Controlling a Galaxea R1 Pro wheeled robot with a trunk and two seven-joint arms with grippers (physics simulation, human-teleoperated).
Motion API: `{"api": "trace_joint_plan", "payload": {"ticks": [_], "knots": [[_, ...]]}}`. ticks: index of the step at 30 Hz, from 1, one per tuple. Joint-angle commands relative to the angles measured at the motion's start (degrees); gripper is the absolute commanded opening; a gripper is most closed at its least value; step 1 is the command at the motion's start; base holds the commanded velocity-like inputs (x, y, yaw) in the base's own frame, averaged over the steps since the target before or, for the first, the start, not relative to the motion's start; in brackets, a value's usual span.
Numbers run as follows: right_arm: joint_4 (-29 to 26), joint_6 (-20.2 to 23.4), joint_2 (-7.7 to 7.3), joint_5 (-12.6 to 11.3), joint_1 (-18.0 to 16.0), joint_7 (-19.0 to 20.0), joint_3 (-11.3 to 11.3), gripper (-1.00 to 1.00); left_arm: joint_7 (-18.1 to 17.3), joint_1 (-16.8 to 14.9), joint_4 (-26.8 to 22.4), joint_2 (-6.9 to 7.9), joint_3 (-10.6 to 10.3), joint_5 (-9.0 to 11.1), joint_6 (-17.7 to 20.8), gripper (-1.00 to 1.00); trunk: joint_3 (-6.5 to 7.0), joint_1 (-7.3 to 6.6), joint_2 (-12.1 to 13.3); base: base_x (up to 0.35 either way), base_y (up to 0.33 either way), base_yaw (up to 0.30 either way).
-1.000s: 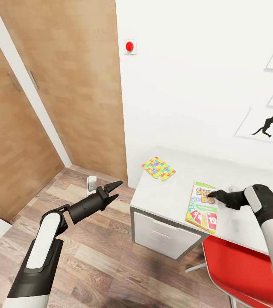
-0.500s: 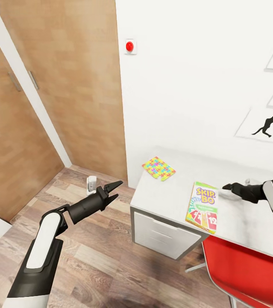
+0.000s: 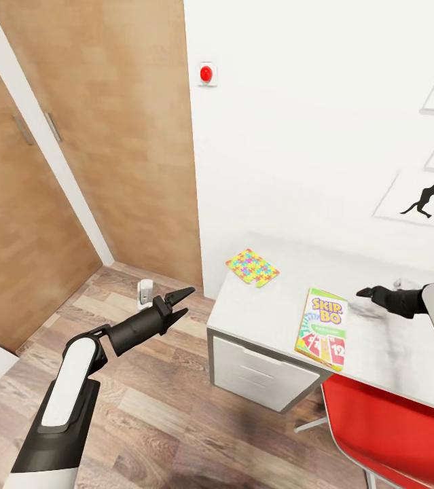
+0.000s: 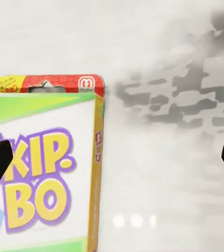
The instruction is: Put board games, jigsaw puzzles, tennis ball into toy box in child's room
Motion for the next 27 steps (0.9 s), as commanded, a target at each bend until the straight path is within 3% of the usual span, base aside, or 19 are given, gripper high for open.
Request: {"api": "trace_joint_plan", "payload": {"ticks": [1,19,27], "knots": [[-0.1,0.3,0.07,0.6,0.0,0.6,-0.1,1.00,0.1,0.0,0.0,-0.06,0.2,0.2,0.4,1.00,-0.07,0.02,-0.1,0.000,0.000,0.000],[-0.5,-0.7,0.60,0.6,1.3,0.9,0.2,1.00,0.0,0.1,-0.2,0.01,0.2,0.2,0.4,1.00,-0.07,0.02,-0.1,0.006,0.000,0.000],[-0.6,-2.9,0.57,0.7,2.3,4.2,0.4,1.00,0.0,0.1,-0.2,0.04,0.0,0.1,0.4,1.00,-0.07,0.02,-0.1,0.199,0.000,0.000]]}}
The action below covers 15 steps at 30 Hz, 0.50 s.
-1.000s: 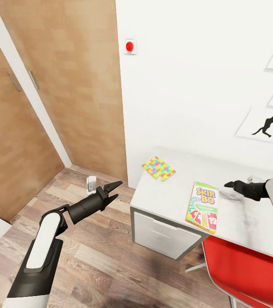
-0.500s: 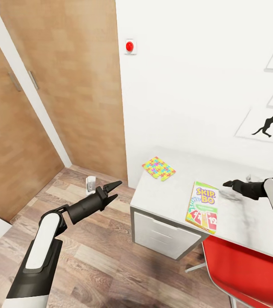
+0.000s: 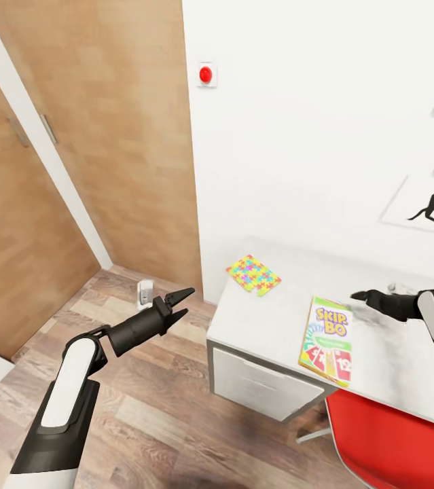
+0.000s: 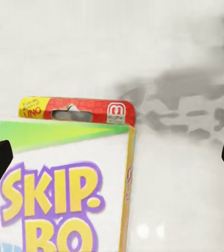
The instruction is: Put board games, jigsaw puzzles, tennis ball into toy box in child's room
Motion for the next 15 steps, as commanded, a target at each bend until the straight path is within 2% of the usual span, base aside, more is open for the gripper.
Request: {"api": "trace_joint_plan", "payload": {"ticks": [1,8,15], "knots": [[0.0,0.0,0.01,0.6,0.0,1.4,-0.1,1.00,0.1,0.0,0.0,-0.06,0.1,0.2,0.4,1.00,-0.07,0.05,-0.1,0.277,0.000,0.000],[0.3,-0.1,0.01,0.8,0.2,4.0,0.0,1.00,0.2,0.0,0.0,-0.07,0.1,0.2,0.4,1.00,-0.07,0.05,-0.1,0.302,0.000,0.000],[0.8,-0.1,0.04,0.9,0.1,4.7,0.1,1.00,0.2,0.0,0.0,-0.11,0.0,0.1,0.3,1.00,-0.07,0.05,-0.1,0.320,0.000,0.000]]}}
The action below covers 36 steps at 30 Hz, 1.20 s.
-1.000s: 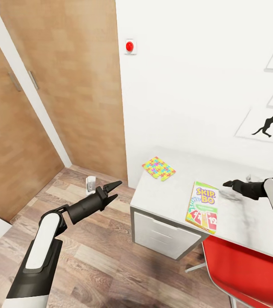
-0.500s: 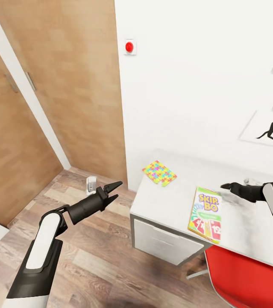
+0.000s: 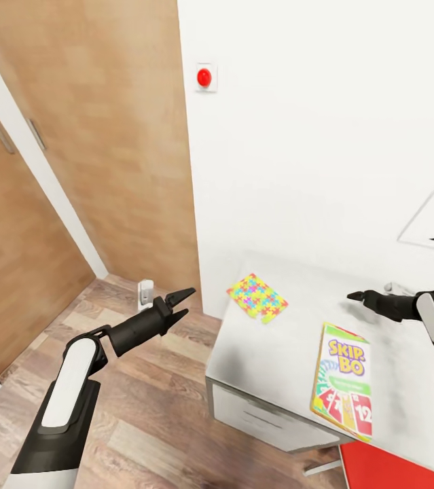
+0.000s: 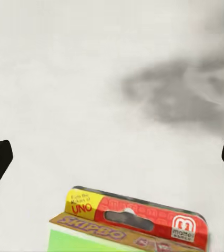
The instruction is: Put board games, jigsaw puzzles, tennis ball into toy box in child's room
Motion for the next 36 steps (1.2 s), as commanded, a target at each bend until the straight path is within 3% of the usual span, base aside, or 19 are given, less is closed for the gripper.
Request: {"api": "trace_joint_plan", "payload": {"ticks": [1,12,26,36], "knots": [[0.1,0.3,0.04,0.5,-0.1,0.6,-0.2,1.00,0.1,0.0,0.0,-0.07,0.1,0.2,0.4,1.00,-0.07,0.05,-0.1,0.267,0.000,0.000],[2.1,0.3,0.02,0.6,-0.6,0.6,-0.2,1.00,0.2,0.0,0.0,-0.14,0.1,0.1,0.3,1.00,-0.07,0.05,-0.1,0.138,0.000,0.000],[12.4,0.2,0.27,0.8,-3.5,0.4,-0.3,1.00,0.2,0.0,0.0,-0.19,0.1,0.1,0.3,1.00,-0.07,0.05,-0.1,0.025,0.000,0.000],[17.6,0.2,2.14,1.9,-4.8,-0.8,-0.2,1.00,0.3,0.0,0.1,-0.19,0.1,-0.1,0.2,1.00,-0.07,0.05,-0.1,0.004,0.000,0.000]]}}
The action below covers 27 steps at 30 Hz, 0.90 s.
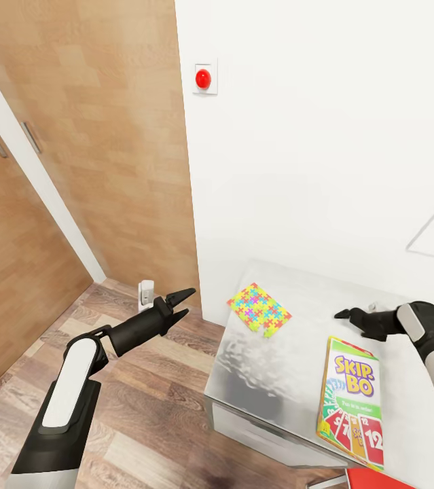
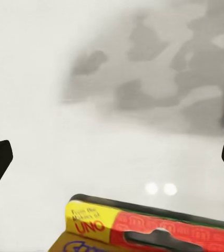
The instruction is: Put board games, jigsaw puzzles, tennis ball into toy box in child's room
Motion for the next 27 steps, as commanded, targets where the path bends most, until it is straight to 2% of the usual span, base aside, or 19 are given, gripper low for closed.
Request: {"api": "trace_joint_plan", "payload": {"ticks": [1,7,27], "knots": [[0.0,0.3,0.03,0.6,-0.1,0.5,-0.3,1.00,0.1,0.0,0.0,-0.06,0.1,0.2,0.4,1.00,-0.07,0.02,-0.1,0.002,0.000,0.000],[1.0,0.3,0.64,1.8,-0.3,0.1,-0.3,1.00,0.1,0.0,0.0,-0.05,0.2,0.0,0.3,1.00,-0.07,0.02,-0.1,0.001,0.000,0.000],[1.7,0.4,0.96,2.5,-0.4,-0.1,-0.4,1.00,0.1,0.3,0.1,-0.05,0.2,-0.2,0.3,1.00,-0.07,0.02,-0.1,0.000,0.000,0.000]]}}
